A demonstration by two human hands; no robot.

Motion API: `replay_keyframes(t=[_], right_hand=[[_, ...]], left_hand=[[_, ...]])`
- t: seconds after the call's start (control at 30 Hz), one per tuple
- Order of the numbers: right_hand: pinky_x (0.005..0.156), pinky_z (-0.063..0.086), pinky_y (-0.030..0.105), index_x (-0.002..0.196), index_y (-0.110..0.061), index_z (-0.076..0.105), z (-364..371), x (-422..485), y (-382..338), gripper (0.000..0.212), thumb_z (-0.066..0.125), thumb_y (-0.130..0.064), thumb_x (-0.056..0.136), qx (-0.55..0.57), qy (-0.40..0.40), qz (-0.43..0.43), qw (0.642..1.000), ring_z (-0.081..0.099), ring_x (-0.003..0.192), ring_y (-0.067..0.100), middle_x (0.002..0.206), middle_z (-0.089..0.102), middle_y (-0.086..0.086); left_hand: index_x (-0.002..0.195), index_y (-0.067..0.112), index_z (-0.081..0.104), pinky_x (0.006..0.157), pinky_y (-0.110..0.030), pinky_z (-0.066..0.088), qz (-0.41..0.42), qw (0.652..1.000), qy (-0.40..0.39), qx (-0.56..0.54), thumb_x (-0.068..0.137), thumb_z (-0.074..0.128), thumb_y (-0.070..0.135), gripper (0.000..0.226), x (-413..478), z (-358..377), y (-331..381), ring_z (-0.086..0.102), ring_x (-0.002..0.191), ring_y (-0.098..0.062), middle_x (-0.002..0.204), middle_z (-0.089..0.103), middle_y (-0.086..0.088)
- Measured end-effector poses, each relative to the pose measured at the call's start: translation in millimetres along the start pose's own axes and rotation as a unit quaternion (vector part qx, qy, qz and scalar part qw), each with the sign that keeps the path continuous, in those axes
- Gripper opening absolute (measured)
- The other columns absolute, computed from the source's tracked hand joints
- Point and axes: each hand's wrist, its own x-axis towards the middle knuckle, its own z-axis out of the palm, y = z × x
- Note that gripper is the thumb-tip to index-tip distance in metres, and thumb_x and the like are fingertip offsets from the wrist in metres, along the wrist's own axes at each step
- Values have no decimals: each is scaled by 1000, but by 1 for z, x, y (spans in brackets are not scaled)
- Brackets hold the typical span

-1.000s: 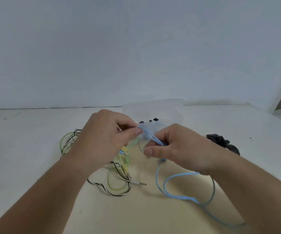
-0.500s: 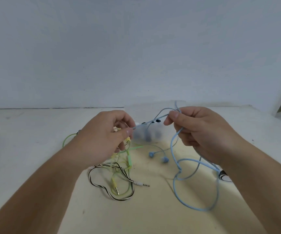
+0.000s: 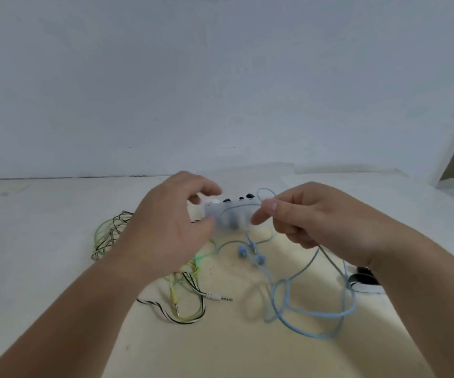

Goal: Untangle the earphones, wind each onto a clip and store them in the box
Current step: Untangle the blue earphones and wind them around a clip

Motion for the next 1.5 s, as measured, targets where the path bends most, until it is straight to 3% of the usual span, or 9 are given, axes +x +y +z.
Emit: replay_keyframes(t=[0.13, 0.23, 0.37, 0.47, 0.6, 0.77, 0.93, 1.17, 1.5], right_hand=[[51, 23, 26, 88, -11, 75, -2, 2, 3, 31, 52, -26, 103, 44, -37, -15, 998, 25, 56, 18, 62, 36, 1], [50, 21, 26, 67, -21, 71, -2, 0, -1, 40, 52, -22, 103, 14, -67, -43, 997, 22, 55, 19, 61, 31, 3], [47, 21, 25, 88, -12, 77, -15, 0, 2, 22, 61, -27, 95, 37, -8, -43, 998, 23, 55, 18, 59, 33, 2], [48, 20, 28, 86, -12, 76, -16, 0, 4, 25, 61, -31, 93, 6, -33, -42, 999, 24, 55, 19, 57, 35, -1], [49, 20, 29, 85, -13, 77, -10, -2, 0, 17, 64, -23, 90, 11, -87, -61, 994, 27, 53, 15, 56, 36, -4], [39, 20, 18, 75, -7, 68, -34, -2, -1, 23, 57, -6, 95, 149, 158, -40, 975, 25, 41, 8, 47, 35, -6], [45, 10, 24, 73, -9, 64, -56, -1, 7, 24, 60, -16, 95, 253, 297, 20, 921, 16, 47, 13, 49, 29, -4], [49, 33, 22, 74, -14, 74, -64, -8, 21, 6, 78, -17, 78, -194, 210, 159, 945, 44, 52, 15, 57, 53, 0], [53, 33, 25, 105, 7, 70, -68, 7, 41, 28, 63, -7, 82, -303, 228, 258, 889, 42, 66, 23, 77, 50, 10]], left_hand=[[115, 40, 60, 79, -17, 49, 27, 988, -82, -125, 77, 79, 38, 43, -9, 20, 21, 61, 95, 0, 101, 65, 21], [102, 32, 67, 65, -31, 48, 32, 986, -95, -136, 87, 73, 27, 17, -9, 29, 18, 56, 64, -7, 72, 61, 12], [113, 41, 62, 54, -18, 36, 23, 994, -25, -108, 85, 72, 30, 31, -5, 27, 11, 45, 53, -6, 73, 57, 13], [131, 54, 50, 64, -11, 38, 57, 995, -32, -80, 82, 72, 37, 57, -7, 23, 15, 49, 71, 5, 97, 51, 18], [89, 35, 65, 82, -6, 33, 83, 993, -77, -37, 91, 61, 43, 9, -10, 34, 20, 44, 110, 1, 108, 46, 21], [74, 22, 66, 61, -15, 38, -35, 988, -20, -149, 100, 48, 42, 37, -3, 27, 12, 56, 62, -4, 78, 68, 7], [67, 12, 53, 70, -18, 45, -76, 966, -13, -248, 105, 43, 25, 41, -2, 26, 15, 72, 74, -14, 56, 56, 2], [76, 22, 63, 57, -39, 41, -71, 953, -66, -287, 103, 45, 24, 33, -7, 29, 20, 44, 49, -19, 50, 47, -7], [91, 26, 74, 58, -25, 49, -50, 916, -169, -361, 89, 56, 22, 19, -10, 32, 28, 56, 58, -19, 60, 54, -3]])
